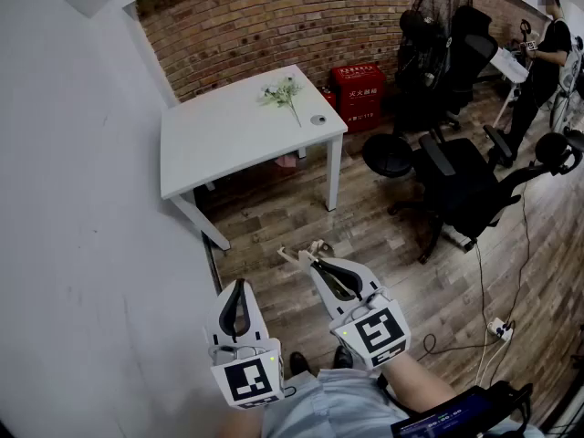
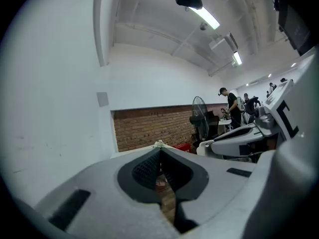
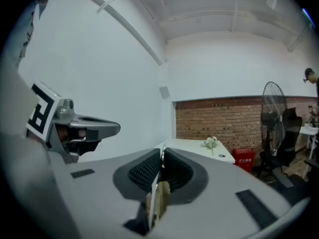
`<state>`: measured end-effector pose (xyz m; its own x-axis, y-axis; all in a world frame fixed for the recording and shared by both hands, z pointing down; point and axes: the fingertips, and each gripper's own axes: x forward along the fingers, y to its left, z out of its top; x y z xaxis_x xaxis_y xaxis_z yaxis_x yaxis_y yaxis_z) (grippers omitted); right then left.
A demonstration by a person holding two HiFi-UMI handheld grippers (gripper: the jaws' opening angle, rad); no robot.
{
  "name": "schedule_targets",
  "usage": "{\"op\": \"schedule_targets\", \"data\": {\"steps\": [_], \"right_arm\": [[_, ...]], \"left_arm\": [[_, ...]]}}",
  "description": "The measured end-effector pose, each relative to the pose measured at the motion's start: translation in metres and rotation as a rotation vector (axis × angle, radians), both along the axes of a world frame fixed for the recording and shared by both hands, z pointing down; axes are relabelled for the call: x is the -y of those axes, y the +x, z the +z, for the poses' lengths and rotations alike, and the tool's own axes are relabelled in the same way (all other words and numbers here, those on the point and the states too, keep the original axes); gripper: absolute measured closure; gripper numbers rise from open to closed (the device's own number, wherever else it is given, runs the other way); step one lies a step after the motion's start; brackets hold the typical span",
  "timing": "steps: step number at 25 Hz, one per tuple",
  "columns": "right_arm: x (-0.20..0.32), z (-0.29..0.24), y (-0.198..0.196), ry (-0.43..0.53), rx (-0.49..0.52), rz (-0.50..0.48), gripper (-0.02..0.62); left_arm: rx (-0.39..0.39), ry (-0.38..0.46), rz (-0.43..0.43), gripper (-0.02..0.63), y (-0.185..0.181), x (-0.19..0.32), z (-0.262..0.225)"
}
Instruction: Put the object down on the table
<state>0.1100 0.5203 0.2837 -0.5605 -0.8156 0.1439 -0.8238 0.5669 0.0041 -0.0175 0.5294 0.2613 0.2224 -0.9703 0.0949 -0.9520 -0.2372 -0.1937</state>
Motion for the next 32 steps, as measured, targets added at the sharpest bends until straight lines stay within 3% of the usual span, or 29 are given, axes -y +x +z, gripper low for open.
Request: {"op": "schedule_targets", "data": {"steps": [11,20,32], "right_arm": [[0.006,0.007,0.036,0.023,0.014,-0.024,0.561],[0.025,0.029,0.04,-0.021,0.0,-0.063,0.56],[0.131,0.046,0.006,-0.053,-0.016,-0.055,0.56]], "left_arm": [[-0.023,-0.018,-0.012,0.597,0.04,0.003,0.004],[-0.02,-0.071,-0.071,0.597,0.037,0.011,0.034],[-0.058,-0.095,-0.075,0.597,-0.002,0.125,0.05]]}}
